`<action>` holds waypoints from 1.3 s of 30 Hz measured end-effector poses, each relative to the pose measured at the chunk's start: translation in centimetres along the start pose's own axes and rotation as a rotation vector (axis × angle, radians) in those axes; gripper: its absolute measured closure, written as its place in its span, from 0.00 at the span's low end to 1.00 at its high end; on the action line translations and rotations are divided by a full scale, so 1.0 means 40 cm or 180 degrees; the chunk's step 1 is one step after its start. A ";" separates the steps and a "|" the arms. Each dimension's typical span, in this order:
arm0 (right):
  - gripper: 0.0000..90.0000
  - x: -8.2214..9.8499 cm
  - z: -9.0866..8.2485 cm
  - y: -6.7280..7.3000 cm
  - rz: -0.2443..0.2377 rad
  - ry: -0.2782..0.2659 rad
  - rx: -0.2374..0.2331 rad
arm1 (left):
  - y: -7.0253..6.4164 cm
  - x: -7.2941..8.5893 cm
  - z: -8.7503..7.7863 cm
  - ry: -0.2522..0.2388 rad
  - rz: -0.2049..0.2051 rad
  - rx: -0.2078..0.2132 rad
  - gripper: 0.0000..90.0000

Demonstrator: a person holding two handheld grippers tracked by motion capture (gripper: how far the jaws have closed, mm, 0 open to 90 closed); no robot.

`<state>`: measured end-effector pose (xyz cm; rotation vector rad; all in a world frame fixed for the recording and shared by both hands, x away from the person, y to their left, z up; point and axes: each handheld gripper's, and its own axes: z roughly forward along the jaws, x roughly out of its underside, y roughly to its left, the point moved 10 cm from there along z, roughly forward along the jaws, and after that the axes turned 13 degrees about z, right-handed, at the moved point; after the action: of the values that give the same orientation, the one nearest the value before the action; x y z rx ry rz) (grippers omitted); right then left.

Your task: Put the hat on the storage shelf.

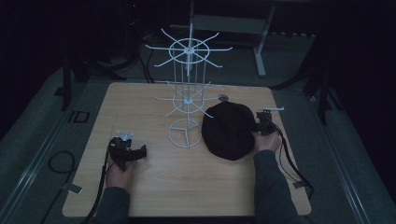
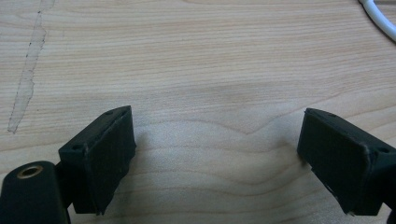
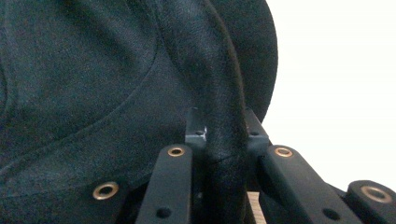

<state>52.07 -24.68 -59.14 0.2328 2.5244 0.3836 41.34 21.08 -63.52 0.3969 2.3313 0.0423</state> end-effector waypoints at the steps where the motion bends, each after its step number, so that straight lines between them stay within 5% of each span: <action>1: 0.88 -0.004 -0.004 -0.001 0.0000 -0.0026 -0.0026 | 0.000 0.000 0.000 0.0000 0.0000 0.0000 0.13; 16: 0.88 -0.063 -0.070 -0.003 -0.0042 -0.0246 -0.0087 | 0.000 0.000 0.000 0.0004 0.0003 -0.0001 0.13; 39: 0.88 -0.145 -0.150 -0.007 0.0044 -0.0338 -0.0337 | 0.000 0.000 0.000 0.0008 0.0004 0.0000 0.13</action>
<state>53.42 -27.70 -51.48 0.2238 2.3918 0.4957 41.32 21.09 -63.52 0.3984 2.3336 0.0435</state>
